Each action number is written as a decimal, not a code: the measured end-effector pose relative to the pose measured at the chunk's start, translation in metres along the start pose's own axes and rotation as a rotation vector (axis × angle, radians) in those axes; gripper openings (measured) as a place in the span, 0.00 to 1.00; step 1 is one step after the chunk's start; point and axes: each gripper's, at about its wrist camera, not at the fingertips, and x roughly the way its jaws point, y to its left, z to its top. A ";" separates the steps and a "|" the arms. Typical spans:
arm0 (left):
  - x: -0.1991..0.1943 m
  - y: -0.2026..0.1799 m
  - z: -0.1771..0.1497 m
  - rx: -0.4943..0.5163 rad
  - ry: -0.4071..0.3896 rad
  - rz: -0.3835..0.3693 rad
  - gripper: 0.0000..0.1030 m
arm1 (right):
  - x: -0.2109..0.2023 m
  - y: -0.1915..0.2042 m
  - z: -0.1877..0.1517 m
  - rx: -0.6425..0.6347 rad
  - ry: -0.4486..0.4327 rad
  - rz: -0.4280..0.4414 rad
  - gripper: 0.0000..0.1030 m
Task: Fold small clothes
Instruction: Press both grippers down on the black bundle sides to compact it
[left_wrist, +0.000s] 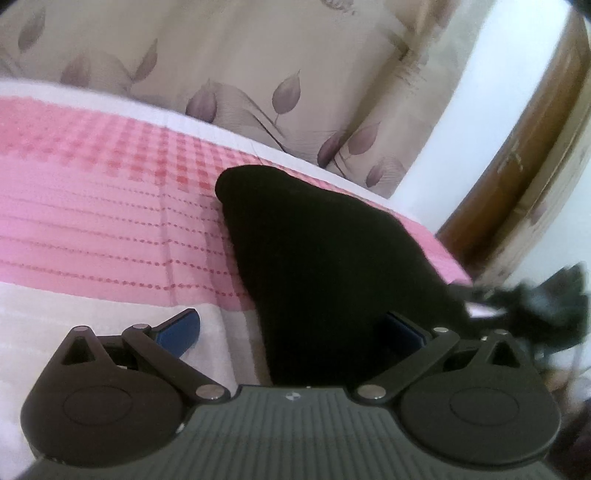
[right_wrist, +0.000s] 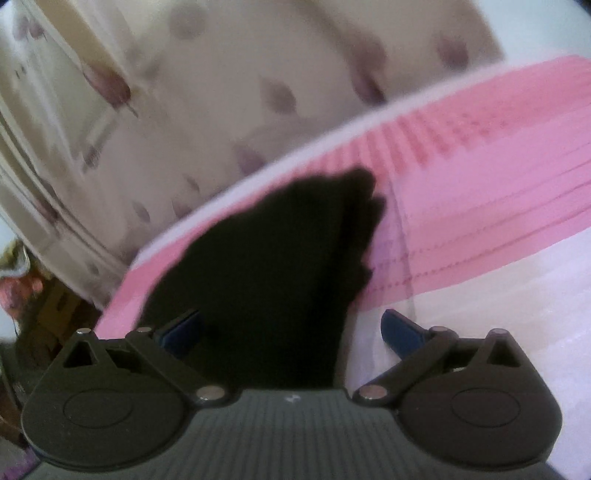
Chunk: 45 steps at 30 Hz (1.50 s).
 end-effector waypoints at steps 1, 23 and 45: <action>0.004 0.002 0.005 -0.011 0.010 -0.009 1.00 | 0.004 -0.001 -0.001 -0.008 0.011 0.022 1.00; 0.077 -0.022 0.046 0.231 0.164 -0.016 1.00 | 0.025 -0.011 0.020 -0.088 0.089 0.223 1.00; 0.084 -0.028 0.049 0.295 0.185 0.015 1.00 | 0.030 -0.007 0.022 -0.081 0.083 0.215 1.00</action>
